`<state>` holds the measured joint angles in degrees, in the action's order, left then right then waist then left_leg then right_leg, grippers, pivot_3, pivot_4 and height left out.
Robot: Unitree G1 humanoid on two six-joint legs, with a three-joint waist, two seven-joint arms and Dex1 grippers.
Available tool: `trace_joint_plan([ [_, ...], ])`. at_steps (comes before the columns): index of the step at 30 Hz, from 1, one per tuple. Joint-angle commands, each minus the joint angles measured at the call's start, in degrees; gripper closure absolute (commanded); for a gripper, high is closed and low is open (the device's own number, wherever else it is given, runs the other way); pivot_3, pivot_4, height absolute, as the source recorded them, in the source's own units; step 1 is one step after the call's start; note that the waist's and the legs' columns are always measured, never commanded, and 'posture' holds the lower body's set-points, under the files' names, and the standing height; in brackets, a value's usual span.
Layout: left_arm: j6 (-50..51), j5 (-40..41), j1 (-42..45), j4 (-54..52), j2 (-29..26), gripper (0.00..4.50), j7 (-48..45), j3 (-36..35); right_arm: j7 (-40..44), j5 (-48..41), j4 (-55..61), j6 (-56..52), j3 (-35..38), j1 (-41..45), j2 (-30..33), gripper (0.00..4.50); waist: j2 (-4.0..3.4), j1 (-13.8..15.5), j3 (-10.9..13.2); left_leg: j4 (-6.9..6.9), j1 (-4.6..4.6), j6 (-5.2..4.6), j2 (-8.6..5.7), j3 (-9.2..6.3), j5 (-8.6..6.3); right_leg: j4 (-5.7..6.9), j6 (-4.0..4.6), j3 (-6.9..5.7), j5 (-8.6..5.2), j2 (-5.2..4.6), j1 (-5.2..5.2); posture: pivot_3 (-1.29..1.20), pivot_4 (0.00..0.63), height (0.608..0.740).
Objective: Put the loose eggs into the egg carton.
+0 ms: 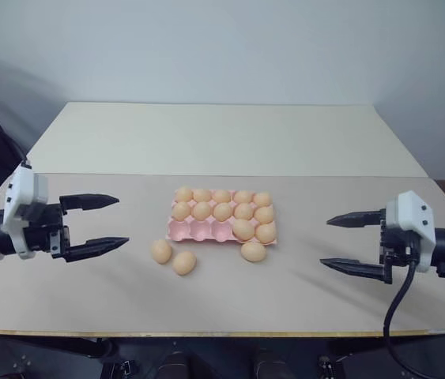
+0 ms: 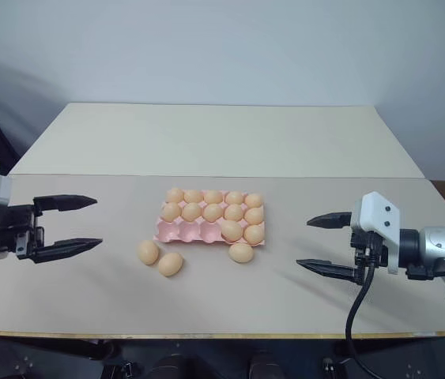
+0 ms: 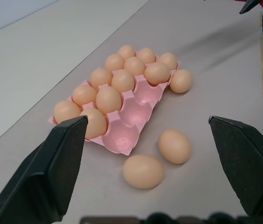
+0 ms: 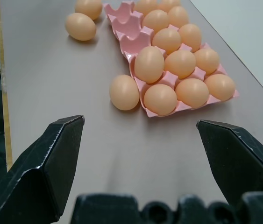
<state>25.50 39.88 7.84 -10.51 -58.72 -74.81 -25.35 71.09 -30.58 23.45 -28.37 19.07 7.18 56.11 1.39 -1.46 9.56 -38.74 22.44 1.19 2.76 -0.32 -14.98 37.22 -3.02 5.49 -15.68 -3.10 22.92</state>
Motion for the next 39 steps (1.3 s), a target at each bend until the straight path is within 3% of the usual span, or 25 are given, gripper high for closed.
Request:
trace_joint_plan([
  [1,0.5,0.9,-0.2,-1.7,-1.2,0.0,0.1,-2.5,-0.7,-1.4,1.9,0.8,0.3,1.4,0.9,0.02,0.0,0.0,0.0,0.0,0.0,0.0,0.0,0.0,0.0,0.0,0.0,0.0,0.0,0.0,0.0,0.0,0.15,0.74],
  [6,1.0,0.9,-0.2,-2.1,-1.1,0.0,0.2,-2.5,-2.3,-0.8,2.7,0.9,-2.2,2.6,0.2,0.02,0.0,0.0,0.0,0.0,0.0,0.0,0.0,0.0,0.0,0.0,0.0,0.0,0.0,0.0,0.0,0.0,0.15,0.74],
  [13,1.0,1.0,0.7,-3.3,-0.4,0.0,0.3,-0.2,-9.4,11.1,5.2,4.2,-21.3,7.8,-5.6,0.02,0.0,-0.5,0.0,0.0,-0.02,0.0,0.01,0.0,0.0,0.01,0.0,0.0,0.0,0.01,0.0,0.0,0.15,0.74],
  [21,0.9,1.0,1.4,-3.2,-0.9,0.0,-0.1,0.5,-13.4,23.5,0.7,6.7,-35.5,14.6,-11.5,0.02,0.0,-0.9,0.0,0.0,0.04,0.0,0.0,-0.01,0.0,0.03,0.01,-0.01,0.0,0.0,0.08,0.0,0.15,0.74],
  [39,0.9,1.0,0.6,-4.2,-1.2,0.0,-0.2,0.1,-12.0,28.7,-3.5,4.8,-40.7,18.4,-15.0,0.02,0.0,-0.9,0.0,-0.02,0.04,0.0,0.0,-0.01,0.0,0.13,0.01,0.0,0.0,0.01,0.11,0.0,0.15,0.74],
])
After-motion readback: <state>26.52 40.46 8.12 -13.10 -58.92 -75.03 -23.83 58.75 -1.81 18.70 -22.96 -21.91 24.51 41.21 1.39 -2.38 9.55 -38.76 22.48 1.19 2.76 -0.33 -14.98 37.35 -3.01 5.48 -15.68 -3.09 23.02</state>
